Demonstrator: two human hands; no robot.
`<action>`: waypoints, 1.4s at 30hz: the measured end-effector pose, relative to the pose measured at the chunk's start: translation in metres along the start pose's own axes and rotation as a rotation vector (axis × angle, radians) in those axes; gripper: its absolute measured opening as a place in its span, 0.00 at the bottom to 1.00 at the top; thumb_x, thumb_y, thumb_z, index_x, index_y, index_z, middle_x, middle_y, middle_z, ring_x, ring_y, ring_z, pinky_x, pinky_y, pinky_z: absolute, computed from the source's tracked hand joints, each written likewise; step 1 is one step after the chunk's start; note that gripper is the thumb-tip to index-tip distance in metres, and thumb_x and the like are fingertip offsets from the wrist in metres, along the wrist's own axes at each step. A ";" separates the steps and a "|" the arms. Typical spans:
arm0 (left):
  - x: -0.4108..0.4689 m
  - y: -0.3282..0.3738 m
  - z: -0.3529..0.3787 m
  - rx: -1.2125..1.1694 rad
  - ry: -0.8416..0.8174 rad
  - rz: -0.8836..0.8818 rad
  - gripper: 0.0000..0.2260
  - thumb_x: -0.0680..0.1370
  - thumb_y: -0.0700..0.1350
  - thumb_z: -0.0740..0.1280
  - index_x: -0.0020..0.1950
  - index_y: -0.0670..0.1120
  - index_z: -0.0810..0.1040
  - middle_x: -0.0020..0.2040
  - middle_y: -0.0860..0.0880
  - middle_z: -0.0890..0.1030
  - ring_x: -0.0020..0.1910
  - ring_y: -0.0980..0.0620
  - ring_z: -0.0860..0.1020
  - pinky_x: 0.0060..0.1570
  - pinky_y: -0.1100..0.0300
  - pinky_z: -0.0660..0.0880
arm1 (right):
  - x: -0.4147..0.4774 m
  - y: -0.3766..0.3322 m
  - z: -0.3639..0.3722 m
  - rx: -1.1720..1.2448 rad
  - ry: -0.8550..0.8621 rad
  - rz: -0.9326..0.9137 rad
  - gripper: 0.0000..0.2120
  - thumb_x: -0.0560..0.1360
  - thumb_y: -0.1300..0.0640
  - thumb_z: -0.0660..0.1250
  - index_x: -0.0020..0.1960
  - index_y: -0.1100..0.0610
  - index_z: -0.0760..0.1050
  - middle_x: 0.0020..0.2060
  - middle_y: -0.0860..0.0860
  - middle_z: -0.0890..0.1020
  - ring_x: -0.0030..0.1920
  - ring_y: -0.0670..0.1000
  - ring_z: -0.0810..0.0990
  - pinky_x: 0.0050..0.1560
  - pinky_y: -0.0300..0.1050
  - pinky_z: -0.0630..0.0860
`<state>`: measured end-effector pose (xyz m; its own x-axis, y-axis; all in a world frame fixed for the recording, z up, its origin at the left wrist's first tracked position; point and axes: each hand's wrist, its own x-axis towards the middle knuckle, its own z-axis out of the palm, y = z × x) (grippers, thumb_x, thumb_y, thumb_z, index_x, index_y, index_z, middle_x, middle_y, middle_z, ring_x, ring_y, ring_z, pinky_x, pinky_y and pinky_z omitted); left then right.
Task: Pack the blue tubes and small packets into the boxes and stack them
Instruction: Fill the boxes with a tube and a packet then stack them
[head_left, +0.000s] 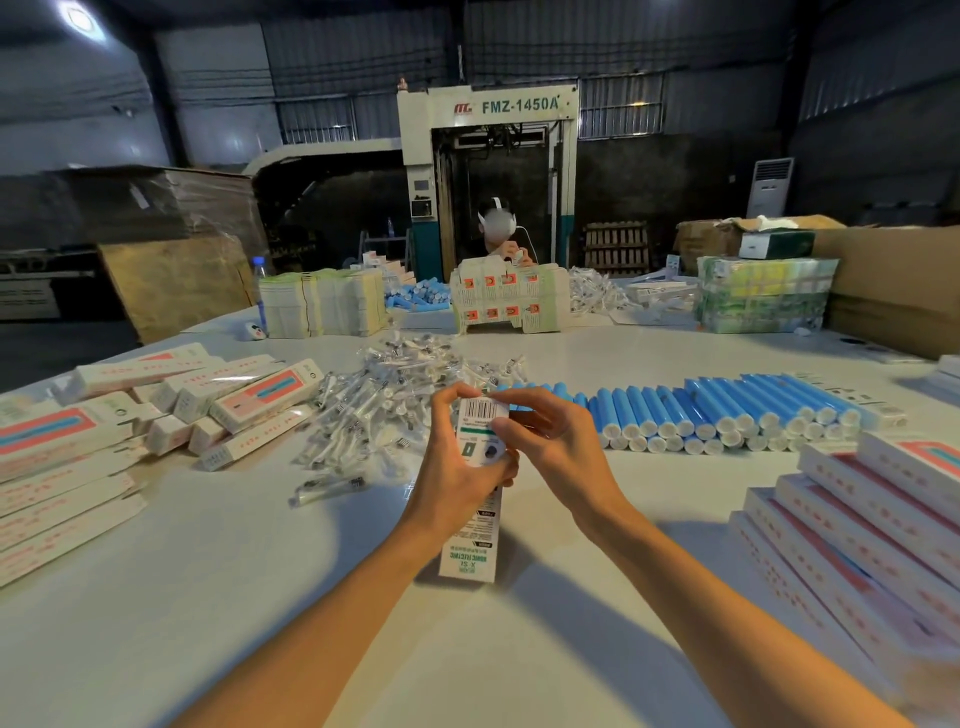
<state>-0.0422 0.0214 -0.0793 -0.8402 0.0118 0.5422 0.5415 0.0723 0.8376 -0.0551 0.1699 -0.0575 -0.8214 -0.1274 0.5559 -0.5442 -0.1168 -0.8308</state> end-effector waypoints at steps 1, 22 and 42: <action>0.000 0.000 0.000 0.005 0.003 -0.002 0.32 0.73 0.28 0.74 0.67 0.54 0.66 0.49 0.44 0.84 0.39 0.47 0.83 0.39 0.54 0.82 | 0.000 -0.001 0.000 0.003 -0.002 0.003 0.10 0.77 0.65 0.73 0.58 0.57 0.84 0.48 0.51 0.88 0.50 0.51 0.87 0.46 0.42 0.83; -0.010 -0.008 0.008 -0.046 0.077 -0.141 0.24 0.75 0.75 0.65 0.64 0.63 0.67 0.53 0.59 0.85 0.51 0.59 0.86 0.45 0.64 0.81 | -0.037 -0.018 0.022 0.083 -0.209 0.524 0.21 0.86 0.38 0.52 0.62 0.50 0.78 0.44 0.47 0.87 0.42 0.46 0.86 0.42 0.40 0.81; -0.031 -0.005 0.024 0.546 -0.587 0.120 0.09 0.83 0.44 0.71 0.57 0.58 0.86 0.51 0.66 0.82 0.50 0.59 0.81 0.50 0.71 0.74 | -0.099 -0.211 -0.231 -1.845 0.256 0.395 0.21 0.80 0.35 0.63 0.49 0.54 0.76 0.40 0.50 0.80 0.39 0.52 0.79 0.39 0.50 0.78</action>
<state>-0.0197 0.0443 -0.1023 -0.7376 0.5611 0.3755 0.6658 0.5121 0.5426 0.1014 0.4349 0.0562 -0.8344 0.2682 0.4814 0.3180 0.9478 0.0231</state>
